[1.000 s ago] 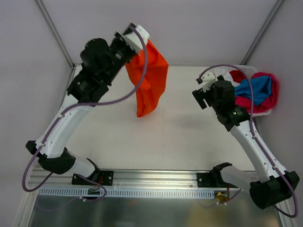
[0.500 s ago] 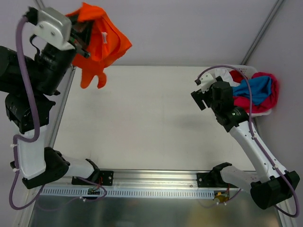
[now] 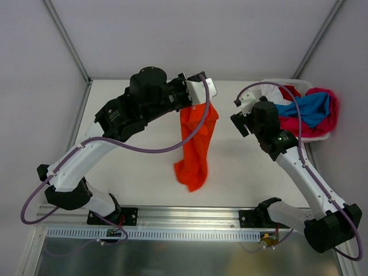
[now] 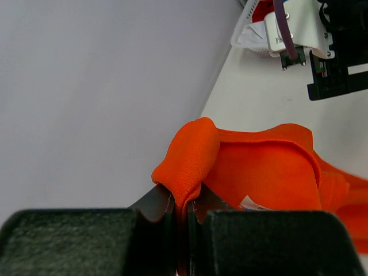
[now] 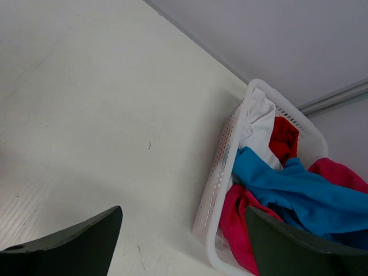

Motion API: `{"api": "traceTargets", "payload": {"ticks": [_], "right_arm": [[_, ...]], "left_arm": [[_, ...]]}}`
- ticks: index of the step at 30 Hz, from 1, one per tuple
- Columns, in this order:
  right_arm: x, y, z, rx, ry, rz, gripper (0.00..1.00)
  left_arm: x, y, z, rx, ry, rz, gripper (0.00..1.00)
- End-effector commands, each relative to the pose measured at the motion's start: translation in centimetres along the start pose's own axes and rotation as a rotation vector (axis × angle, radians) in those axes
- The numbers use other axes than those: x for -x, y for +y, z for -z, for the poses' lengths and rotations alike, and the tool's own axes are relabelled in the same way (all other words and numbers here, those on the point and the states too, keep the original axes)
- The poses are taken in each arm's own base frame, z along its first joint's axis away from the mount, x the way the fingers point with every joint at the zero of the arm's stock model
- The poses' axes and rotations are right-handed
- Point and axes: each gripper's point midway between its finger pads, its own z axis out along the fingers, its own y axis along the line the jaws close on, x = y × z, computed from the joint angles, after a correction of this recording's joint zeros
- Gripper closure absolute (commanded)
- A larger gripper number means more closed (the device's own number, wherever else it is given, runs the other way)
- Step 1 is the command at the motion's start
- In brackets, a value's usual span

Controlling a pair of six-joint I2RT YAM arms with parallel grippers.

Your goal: Fold and stack the t-shirts

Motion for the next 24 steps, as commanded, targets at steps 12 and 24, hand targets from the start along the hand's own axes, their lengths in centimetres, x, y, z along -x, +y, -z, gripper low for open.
{"api": "traceTargets", "payload": {"ticks": [12,24], "right_arm": [[1.9,-1.2,0.8,-0.042,-0.043,-0.011,0.07],[1.0,0.4,0.2,0.013,-0.009,-0.011,0.06]], "left_arm": [[-2.3,3.0,1.8,0.147,-0.032,0.056,1.0],[-8.3,3.1,2.0,0.174,0.062,0.091,0.01]]}}
